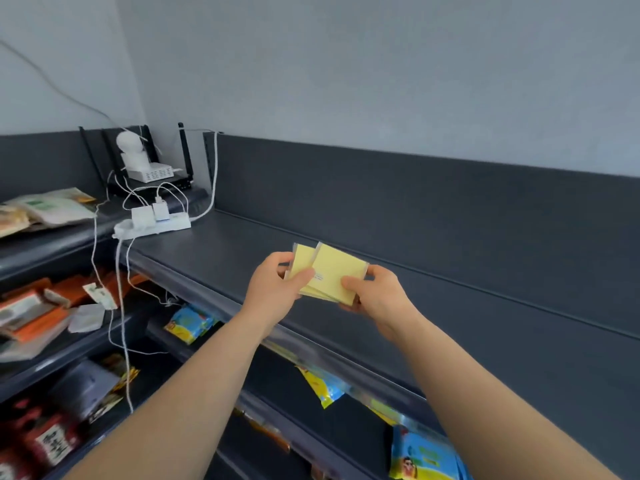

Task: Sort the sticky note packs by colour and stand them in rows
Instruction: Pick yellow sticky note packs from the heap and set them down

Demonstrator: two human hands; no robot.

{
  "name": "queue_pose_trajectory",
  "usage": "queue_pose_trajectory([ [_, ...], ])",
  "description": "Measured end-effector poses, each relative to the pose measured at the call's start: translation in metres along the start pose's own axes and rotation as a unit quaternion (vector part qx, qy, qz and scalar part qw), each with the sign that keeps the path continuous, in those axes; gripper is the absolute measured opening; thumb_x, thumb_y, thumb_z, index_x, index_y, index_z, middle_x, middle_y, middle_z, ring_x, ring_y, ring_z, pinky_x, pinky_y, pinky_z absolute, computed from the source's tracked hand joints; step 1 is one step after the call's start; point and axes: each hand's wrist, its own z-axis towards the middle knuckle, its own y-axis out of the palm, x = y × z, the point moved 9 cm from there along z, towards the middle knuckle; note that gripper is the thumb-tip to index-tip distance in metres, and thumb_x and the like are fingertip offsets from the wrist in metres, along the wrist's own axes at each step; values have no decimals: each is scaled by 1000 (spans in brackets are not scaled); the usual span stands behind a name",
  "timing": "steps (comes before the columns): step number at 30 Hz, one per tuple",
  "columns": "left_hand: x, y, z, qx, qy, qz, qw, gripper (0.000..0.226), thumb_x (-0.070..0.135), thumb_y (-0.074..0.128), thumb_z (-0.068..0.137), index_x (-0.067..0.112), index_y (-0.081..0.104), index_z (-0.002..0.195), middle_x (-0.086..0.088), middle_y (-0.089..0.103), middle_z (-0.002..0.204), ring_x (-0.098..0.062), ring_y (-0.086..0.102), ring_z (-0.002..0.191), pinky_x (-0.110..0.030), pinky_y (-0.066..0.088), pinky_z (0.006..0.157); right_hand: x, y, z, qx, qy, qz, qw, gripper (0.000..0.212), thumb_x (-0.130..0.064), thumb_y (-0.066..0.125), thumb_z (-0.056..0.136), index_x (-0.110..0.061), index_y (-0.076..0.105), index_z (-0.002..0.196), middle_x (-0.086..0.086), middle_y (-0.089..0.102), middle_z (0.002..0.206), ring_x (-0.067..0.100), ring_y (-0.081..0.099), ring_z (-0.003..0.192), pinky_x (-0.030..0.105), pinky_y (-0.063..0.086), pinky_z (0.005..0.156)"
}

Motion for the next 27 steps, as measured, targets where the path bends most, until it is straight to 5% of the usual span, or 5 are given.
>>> queue_pose_trajectory([
  [8, -41, -50, 94, 14, -37, 24, 999, 25, 19, 66, 90, 21, 61, 115, 0, 67, 104, -13, 66, 94, -22, 55, 74, 4, 76, 95, -22, 13, -20, 999, 29, -6, 62, 90, -8, 51, 116, 7, 61, 112, 23, 67, 95, 35, 61, 74],
  [15, -87, -101, 170, 34, -65, 101, 992, 39, 25, 71, 85, 13, 60, 120, 0, 66, 112, -18, 63, 101, -42, 52, 93, 14, 143, 160, -10, 41, -41, 998, 30, -7, 63, 90, -15, 43, 111, 4, 58, 112, 23, 65, 97, 34, 61, 73],
  [22, -117, -138, 242, 3, -49, 135, 990, 38, 20, 71, 85, 11, 60, 120, 1, 64, 112, -16, 60, 102, -28, 45, 85, 20, 198, 211, 24, 68, -41, 997, 29, -4, 63, 90, -13, 45, 110, 11, 59, 115, 27, 66, 98, 33, 60, 64],
  [27, -132, -155, 287, -47, -32, 176, 983, 39, 22, 71, 84, 15, 63, 122, 1, 66, 114, -15, 61, 105, -31, 48, 92, 26, 226, 236, 70, 77, -67, 992, 24, -5, 55, 93, -13, 41, 109, 10, 56, 116, 27, 65, 100, 30, 58, 57],
])
